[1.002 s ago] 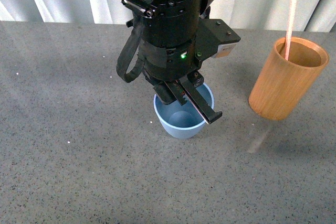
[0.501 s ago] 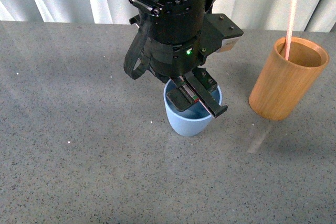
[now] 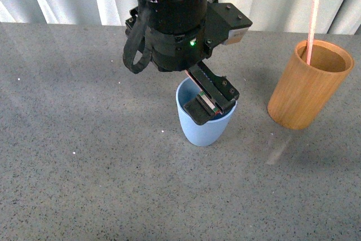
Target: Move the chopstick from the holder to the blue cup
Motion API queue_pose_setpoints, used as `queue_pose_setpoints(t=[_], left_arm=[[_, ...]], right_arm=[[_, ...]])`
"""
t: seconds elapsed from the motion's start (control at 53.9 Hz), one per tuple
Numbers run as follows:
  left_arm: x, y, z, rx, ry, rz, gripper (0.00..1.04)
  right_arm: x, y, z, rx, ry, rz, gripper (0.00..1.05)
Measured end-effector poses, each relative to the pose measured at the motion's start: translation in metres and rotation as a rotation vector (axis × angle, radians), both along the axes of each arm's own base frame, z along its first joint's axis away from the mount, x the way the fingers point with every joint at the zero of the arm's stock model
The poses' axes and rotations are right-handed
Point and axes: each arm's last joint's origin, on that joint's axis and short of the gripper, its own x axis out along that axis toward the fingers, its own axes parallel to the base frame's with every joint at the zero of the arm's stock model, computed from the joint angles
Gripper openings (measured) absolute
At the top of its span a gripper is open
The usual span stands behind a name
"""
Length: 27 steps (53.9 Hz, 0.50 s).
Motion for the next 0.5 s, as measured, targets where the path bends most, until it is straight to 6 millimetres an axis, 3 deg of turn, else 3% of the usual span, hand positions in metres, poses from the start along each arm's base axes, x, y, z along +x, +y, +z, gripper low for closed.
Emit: queue_pose_setpoints(t=[0.501], left_arm=[[0.014, 0.019, 0.037, -0.027, -0.085, 0.040, 0.98]], right_arm=[[0.000, 0.000, 0.000, 0.000, 0.000, 0.000, 0.95]])
